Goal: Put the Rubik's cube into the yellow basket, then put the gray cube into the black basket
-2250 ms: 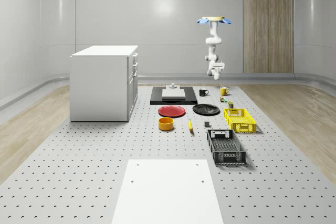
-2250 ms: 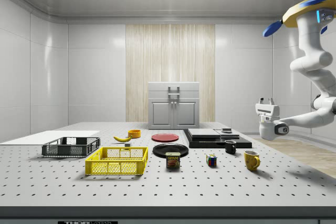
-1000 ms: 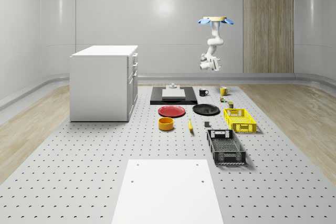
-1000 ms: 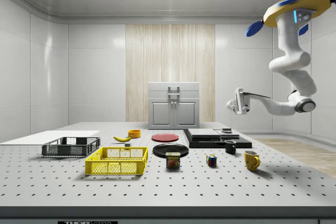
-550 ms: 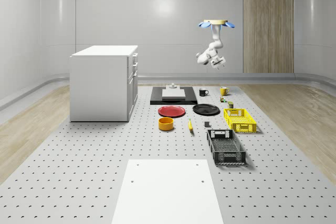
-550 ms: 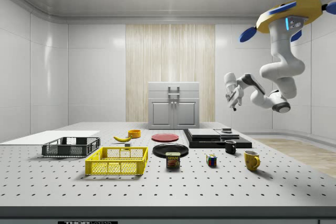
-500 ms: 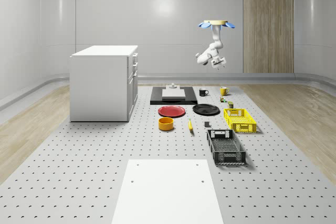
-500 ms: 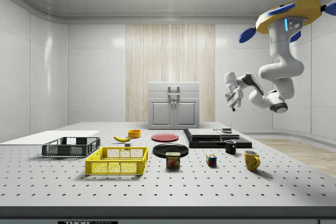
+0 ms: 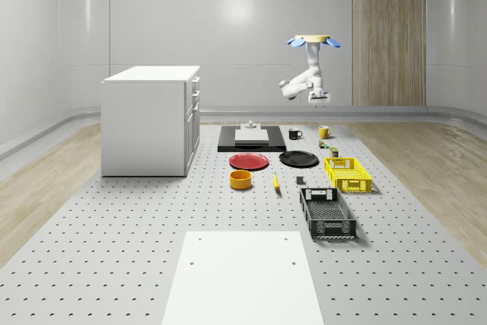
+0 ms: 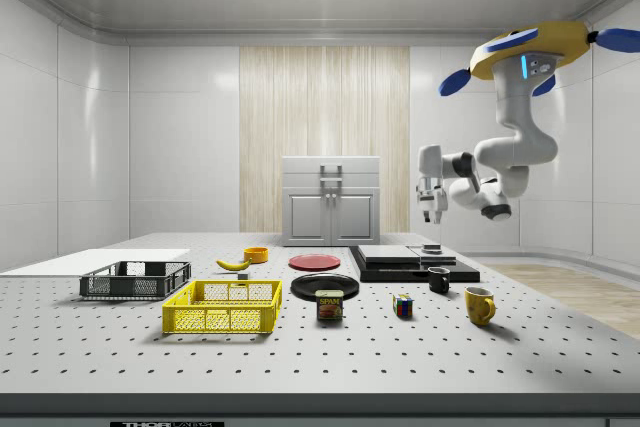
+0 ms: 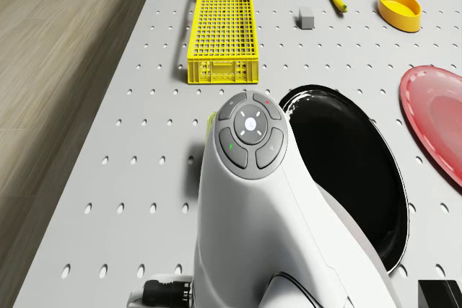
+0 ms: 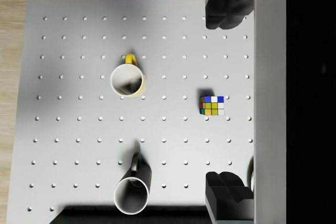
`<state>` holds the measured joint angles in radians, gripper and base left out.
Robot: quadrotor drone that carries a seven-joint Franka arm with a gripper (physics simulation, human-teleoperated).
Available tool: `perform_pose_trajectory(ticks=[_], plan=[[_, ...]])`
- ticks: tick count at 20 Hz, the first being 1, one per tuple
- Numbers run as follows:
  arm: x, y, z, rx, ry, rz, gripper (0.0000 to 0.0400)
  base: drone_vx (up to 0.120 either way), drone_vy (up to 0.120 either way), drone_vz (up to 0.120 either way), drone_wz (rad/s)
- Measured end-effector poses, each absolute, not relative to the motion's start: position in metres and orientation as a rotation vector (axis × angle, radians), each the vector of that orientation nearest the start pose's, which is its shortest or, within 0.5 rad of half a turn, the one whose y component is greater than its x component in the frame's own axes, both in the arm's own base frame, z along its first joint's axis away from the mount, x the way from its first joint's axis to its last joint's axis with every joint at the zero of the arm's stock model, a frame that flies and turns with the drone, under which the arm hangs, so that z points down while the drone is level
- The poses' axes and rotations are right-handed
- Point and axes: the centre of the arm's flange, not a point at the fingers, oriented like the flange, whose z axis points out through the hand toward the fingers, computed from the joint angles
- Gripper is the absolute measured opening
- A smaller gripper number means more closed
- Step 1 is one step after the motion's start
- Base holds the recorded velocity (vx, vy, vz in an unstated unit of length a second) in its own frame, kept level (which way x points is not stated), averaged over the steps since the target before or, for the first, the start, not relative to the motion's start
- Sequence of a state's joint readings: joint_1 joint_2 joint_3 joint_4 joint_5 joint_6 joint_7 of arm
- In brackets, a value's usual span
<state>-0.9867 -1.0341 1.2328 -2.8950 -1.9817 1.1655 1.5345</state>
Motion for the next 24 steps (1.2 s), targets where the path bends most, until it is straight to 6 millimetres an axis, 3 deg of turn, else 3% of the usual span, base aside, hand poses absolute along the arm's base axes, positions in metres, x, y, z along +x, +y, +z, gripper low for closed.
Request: perform_pose_trajectory(ticks=[13,24], plan=[[0.3068,0.0003,0.4908,0.005,-0.004,0.784,0.0400,0.117,0.000,-0.120,0.000],[0.3068,-0.0001,0.4908,0.001,-0.002,0.784,0.0400,0.000,0.000,-0.120,0.000]])
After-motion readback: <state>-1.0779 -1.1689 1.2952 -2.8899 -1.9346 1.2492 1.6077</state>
